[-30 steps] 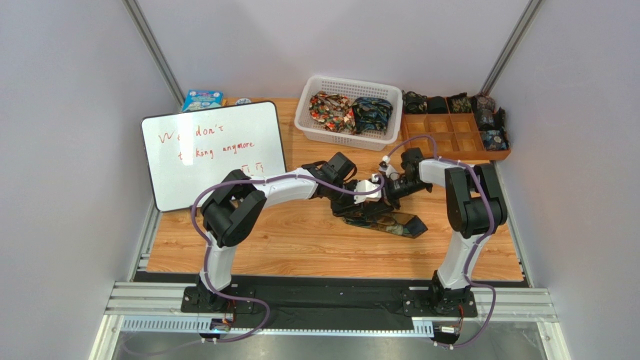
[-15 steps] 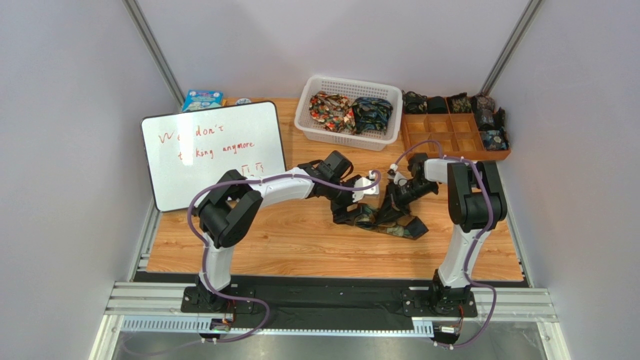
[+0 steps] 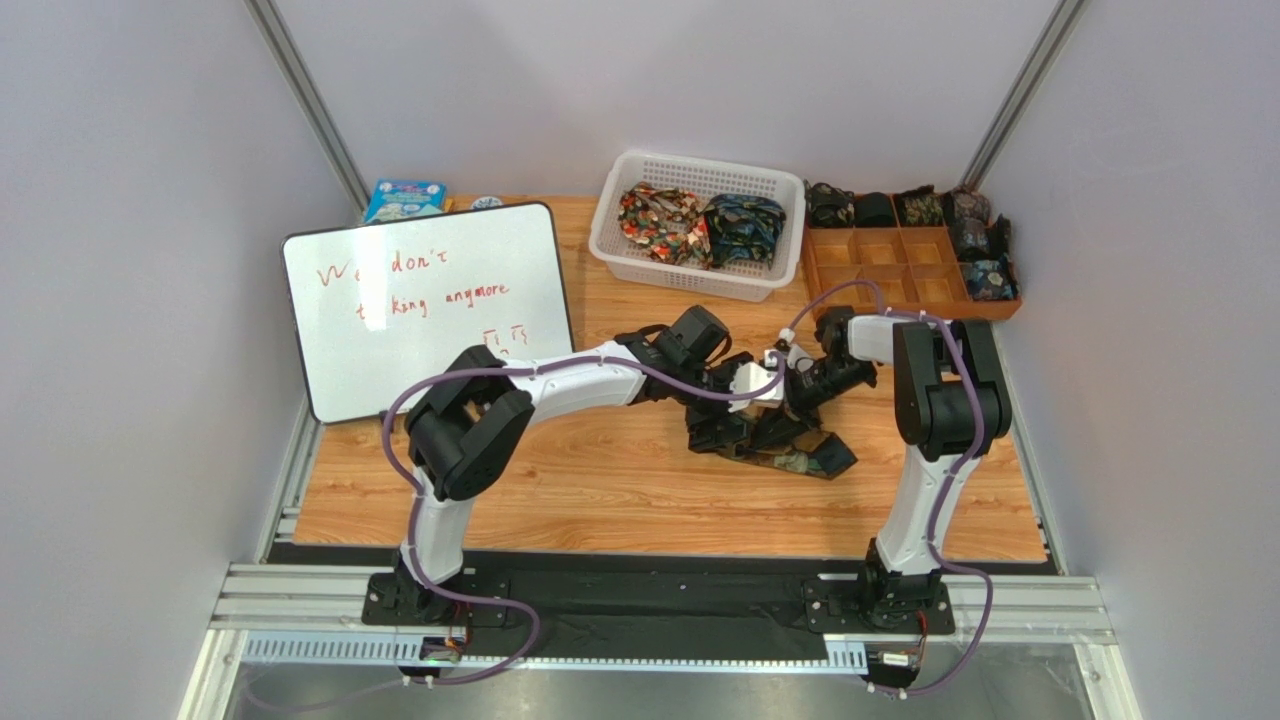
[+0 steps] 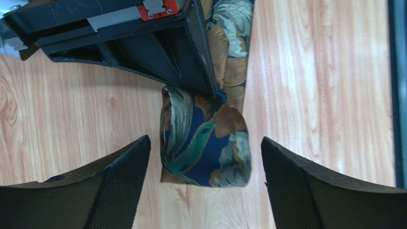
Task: Roll the ties
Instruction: Roll the tie at the center of the board.
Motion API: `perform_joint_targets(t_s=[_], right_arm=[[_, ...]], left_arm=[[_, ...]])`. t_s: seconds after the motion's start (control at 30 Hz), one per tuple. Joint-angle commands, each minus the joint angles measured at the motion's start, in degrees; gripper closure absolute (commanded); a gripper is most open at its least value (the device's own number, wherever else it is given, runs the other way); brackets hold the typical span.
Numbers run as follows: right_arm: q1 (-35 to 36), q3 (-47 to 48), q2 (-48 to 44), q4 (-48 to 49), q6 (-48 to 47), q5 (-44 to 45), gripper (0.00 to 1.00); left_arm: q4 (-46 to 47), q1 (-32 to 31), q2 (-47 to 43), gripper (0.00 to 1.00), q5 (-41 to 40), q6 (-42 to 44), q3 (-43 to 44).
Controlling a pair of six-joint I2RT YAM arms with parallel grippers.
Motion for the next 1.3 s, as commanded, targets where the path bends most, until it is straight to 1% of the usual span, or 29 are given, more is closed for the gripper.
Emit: perform_joint_targets(t_s=[0.0,0.03,0.1,0.13,0.17,0.23,0.3,0.33,0.4,0.5,0.63,0.83,0.93,0.97,1.0,1.03,1.27], right_arm=[[0.34,-0.43,0.57,1.60,-2.87,3.79,1.00],[0.43,-0.43,0.13,1.51,-2.87,3.35,1.00],[0.52,-0.26,-1.10,0.99,-2.87,2.47,1.00],[0.43,0.27,-1.45,0.55,-5.05,2.12,1.00],[0.52,0.53,-2.41,-0.67,-5.42,1.68,1.00],[0.08,1.93,-3.39,-2.08,-6.73,0.89,0.93],[-0.45,3.52,-4.62,-5.24,-7.96,-0.34,0.85],[-1.15,4.66,-5.49,-6.30,-8.58,-0.61,0.84],[-1.85,4.93,-6.46,-8.06,-9.29,-0.96,0.82],[-2.03,3.62,-7.00,-8.16,-9.20,0.01,0.82],[-1.77,2.03,-4.45,-7.02,-8.76,0.80,0.84],[0.08,2.29,0.11,-2.27,-5.79,7.12,0.86],[-0.01,3.08,2.05,-0.43,-3.85,10.81,0.87],[0.08,3.08,2.32,-0.16,-3.49,13.34,0.88],[-0.01,3.00,2.76,-0.16,-3.49,13.19,0.87],[0.16,3.00,3.11,-0.25,-1.23,13.54,0.87],[1.04,3.44,2.32,-0.33,1.08,16.79,0.87]], left_arm=[[1.42,-0.70,3.39,0.15,-2.76,2.35,3.50],[0.89,-0.70,3.92,0.24,-2.94,2.35,3.94],[-0.25,-0.79,5.50,0.38,-3.99,2.53,5.08],[-1.21,-0.70,5.77,0.52,-3.99,2.53,5.18],[-1.57,-0.53,5.95,0.60,-4.25,2.87,5.18],[-2.36,-0.26,6.39,0.75,-4.26,2.09,4.83],[-2.98,0.44,6.48,0.79,-3.20,0.86,4.57],[-2.89,0.62,6.39,0.81,-3.11,0.51,4.13],[-2.54,1.32,6.39,0.83,-2.24,-0.46,3.95],[-2.63,2.28,6.56,0.85,-0.39,-2.31,4.21],[-2.54,3.17,6.57,0.87,1.10,-4.67,4.92],[-1.49,4.31,4.90,0.88,3.91,-4.51,3.69],[-0.78,4.66,3.14,0.86,5.58,-3.54,2.54],[-0.87,4.83,2.88,0.85,5.94,-3.10,2.46],[-1.48,4.92,2.09,0.85,6.03,-1.79,2.54],[-2.10,5.10,1.82,0.84,6.29,-0.91,2.72],[-7.28,6.24,-0.81,0.82,11.21,6.56,2.28]])
